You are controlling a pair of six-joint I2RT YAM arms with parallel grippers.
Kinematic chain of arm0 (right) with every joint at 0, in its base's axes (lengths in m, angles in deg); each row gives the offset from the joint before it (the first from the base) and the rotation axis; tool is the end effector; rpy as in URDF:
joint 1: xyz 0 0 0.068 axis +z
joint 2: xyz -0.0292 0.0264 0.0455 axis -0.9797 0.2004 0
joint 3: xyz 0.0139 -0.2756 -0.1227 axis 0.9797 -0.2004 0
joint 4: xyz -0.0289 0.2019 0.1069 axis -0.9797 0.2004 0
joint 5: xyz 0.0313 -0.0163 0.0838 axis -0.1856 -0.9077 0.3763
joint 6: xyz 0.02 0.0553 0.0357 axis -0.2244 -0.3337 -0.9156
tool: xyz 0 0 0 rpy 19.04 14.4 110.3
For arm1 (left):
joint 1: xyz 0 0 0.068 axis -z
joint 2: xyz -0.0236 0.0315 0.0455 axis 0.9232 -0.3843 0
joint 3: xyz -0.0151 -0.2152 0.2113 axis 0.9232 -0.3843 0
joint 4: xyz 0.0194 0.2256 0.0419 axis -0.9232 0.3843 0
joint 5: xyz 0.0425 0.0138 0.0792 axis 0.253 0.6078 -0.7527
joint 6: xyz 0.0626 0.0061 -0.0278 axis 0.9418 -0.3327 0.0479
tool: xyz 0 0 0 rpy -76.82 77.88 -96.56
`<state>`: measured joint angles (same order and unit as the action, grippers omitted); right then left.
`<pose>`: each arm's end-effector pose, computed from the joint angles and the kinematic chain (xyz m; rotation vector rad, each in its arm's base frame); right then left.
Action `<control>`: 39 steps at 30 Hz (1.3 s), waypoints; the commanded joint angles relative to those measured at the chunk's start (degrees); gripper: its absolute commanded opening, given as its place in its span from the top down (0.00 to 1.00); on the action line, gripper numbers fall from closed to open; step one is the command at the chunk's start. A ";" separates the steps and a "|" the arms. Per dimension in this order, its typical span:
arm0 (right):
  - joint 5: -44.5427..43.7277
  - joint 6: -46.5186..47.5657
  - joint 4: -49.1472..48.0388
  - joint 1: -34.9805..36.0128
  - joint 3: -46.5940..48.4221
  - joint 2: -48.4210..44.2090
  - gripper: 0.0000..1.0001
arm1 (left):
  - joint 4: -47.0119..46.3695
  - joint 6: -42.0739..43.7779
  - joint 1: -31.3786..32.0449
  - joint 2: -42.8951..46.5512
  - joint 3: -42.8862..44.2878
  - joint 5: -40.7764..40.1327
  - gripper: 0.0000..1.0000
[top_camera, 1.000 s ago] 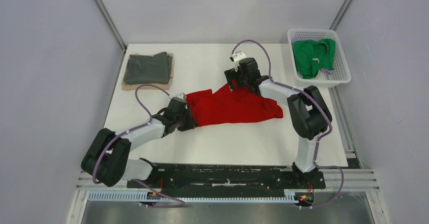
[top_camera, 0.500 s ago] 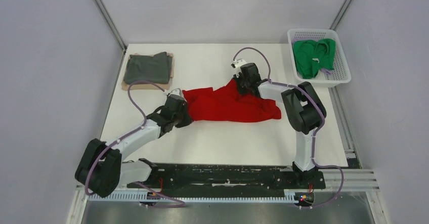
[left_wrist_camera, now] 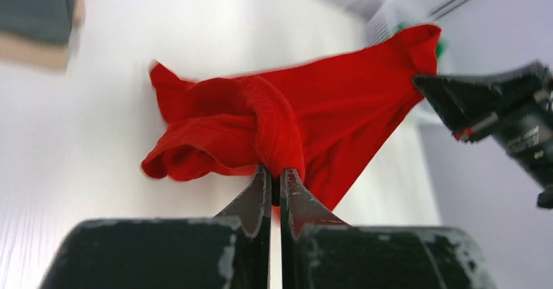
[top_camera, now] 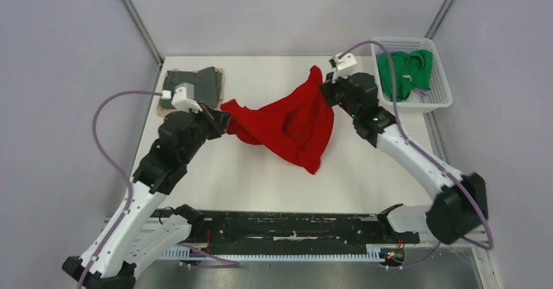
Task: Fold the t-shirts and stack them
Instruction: Flatten out the tshirt
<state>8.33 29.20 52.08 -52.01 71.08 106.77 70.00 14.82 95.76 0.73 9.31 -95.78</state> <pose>0.2867 0.1419 0.3355 -0.4039 1.8884 0.3246 0.1277 -0.0580 0.3596 -0.2848 1.9215 -0.6195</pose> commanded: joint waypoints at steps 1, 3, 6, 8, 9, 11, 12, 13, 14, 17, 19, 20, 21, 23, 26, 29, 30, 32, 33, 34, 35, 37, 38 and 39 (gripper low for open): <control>2.33 -0.55 -0.89 0.01 -0.09 -16.66 1.00 | -0.47 4.08 0.07 5.62 11.95 0.11 0.98; 3.66 -0.44 -0.19 0.00 0.53 -23.20 1.00 | -2.28 4.90 0.06 6.18 16.90 3.55 0.98; 6.68 0.87 1.39 0.03 3.63 -31.07 1.00 | -3.08 7.35 0.07 4.05 26.39 11.04 0.98; 8.57 1.39 4.38 0.02 7.72 -34.08 1.00 | -1.86 8.57 0.08 2.23 33.04 15.08 0.98; 8.92 1.43 5.87 -0.01 9.67 -35.38 1.00 | -1.25 9.38 0.04 1.64 36.38 16.31 0.98; 7.31 1.45 7.58 0.01 12.62 -38.00 1.00 | 0.76 10.90 0.03 1.23 41.77 16.62 0.98; 5.24 3.13 7.98 0.01 13.59 -39.52 1.00 | 1.43 11.66 0.04 1.79 43.75 15.83 0.98; 3.14 3.48 8.44 0.02 14.16 -41.16 1.00 | 1.90 12.09 0.03 2.58 45.03 14.73 0.98; 0.93 3.84 8.79 0.02 14.64 -42.52 1.00 | 2.09 12.54 0.03 3.45 45.39 13.56 0.98; -10.22 5.12 10.24 0.01 14.43 -44.45 1.00 | 2.49 12.88 0.03 6.40 42.74 6.69 0.98; -20.23 5.05 11.04 0.00 12.61 -44.58 1.00 | 3.11 12.05 0.05 7.24 38.75 -1.10 0.98; -23.92 5.08 11.25 0.06 10.82 -44.47 1.00 | 4.23 11.50 0.03 7.28 36.40 -6.74 0.98; -28.01 5.08 11.21 0.02 8.55 -44.26 1.00 | 5.73 10.30 0.04 6.98 34.14 -13.25 0.98; -34.02 4.86 11.16 0.02 3.78 -43.17 1.00 | 8.87 7.30 0.03 5.17 28.73 -24.75 0.98; -43.55 4.07 11.16 -0.01 -3.38 -38.82 1.00 | 15.84 1.58 0.03 -1.82 21.53 -35.00 0.98; -47.70 1.22 10.85 -0.86 -11.79 -30.46 0.98 | 19.87 -3.99 -1.81 -12.78 14.81 -36.64 0.98; -46.35 -0.77 10.51 -1.69 -13.69 -27.41 0.92 | 20.40 -5.25 -4.01 -17.06 13.25 -34.36 0.97; -44.10 -4.01 10.26 -3.76 -16.32 -20.46 0.50 | 21.47 -6.45 -8.85 -24.11 12.62 -28.26 0.84; -43.60 -5.29 10.81 -4.54 -16.68 -17.36 0.33 | 21.91 -6.41 -10.36 -26.80 13.05 -26.29 0.67; -43.84 -6.76 11.59 -4.91 -16.42 -15.30 0.21 | 22.18 -6.10 -10.75 -28.16 13.50 -25.60 0.29; -43.87 -7.69 12.09 -5.00 -16.14 -13.83 0.04 | 21.94 -5.77 -10.74 -28.56 13.83 -25.12 0.02; -41.25 -8.27 11.73 -5.08 -16.36 -13.47 0.02 | 19.24 -4.37 -10.70 -26.78 12.79 -22.85 0.00; -39.62 -8.47 10.87 -5.08 -17.05 -14.21 0.02 | 16.71 -3.45 -10.70 -25.14 11.50 -20.86 0.00; -37.61 -8.61 10.26 -5.08 -17.78 -15.00 0.02 | 14.29 -2.47 -10.70 -23.80 10.43 -18.96 0.00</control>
<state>-31.73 24.72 67.01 -56.99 52.59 95.89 90.59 12.59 84.83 -31.77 19.56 -118.76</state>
